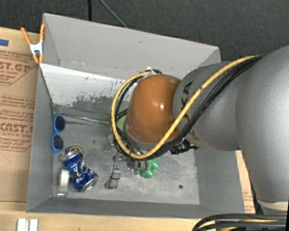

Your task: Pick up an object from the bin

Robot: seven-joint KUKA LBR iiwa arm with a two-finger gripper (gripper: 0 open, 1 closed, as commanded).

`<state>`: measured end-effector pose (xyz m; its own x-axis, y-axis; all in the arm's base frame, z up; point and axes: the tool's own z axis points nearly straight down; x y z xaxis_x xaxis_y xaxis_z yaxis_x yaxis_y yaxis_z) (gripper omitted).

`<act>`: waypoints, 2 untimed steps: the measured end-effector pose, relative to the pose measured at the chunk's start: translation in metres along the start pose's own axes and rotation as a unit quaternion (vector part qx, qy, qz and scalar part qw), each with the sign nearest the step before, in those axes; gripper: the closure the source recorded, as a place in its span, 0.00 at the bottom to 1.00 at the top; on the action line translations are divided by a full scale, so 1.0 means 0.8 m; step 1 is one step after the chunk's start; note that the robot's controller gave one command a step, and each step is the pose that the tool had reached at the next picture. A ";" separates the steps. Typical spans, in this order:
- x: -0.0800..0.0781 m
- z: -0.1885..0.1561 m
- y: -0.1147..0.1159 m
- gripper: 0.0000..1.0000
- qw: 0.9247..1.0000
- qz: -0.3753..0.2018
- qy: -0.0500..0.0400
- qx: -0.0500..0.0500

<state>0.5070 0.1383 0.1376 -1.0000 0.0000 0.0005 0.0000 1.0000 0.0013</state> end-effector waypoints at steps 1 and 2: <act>-0.027 0.090 0.073 0.00 1.000 0.005 0.004 0.004; 0.024 0.082 0.100 0.00 1.000 0.018 0.000 0.000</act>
Offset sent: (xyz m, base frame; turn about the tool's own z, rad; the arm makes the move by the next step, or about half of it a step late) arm 0.0237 0.0586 -0.0676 0.0176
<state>0.4875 0.2184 0.0723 -0.9993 0.0361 0.0013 0.0361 0.9993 0.0004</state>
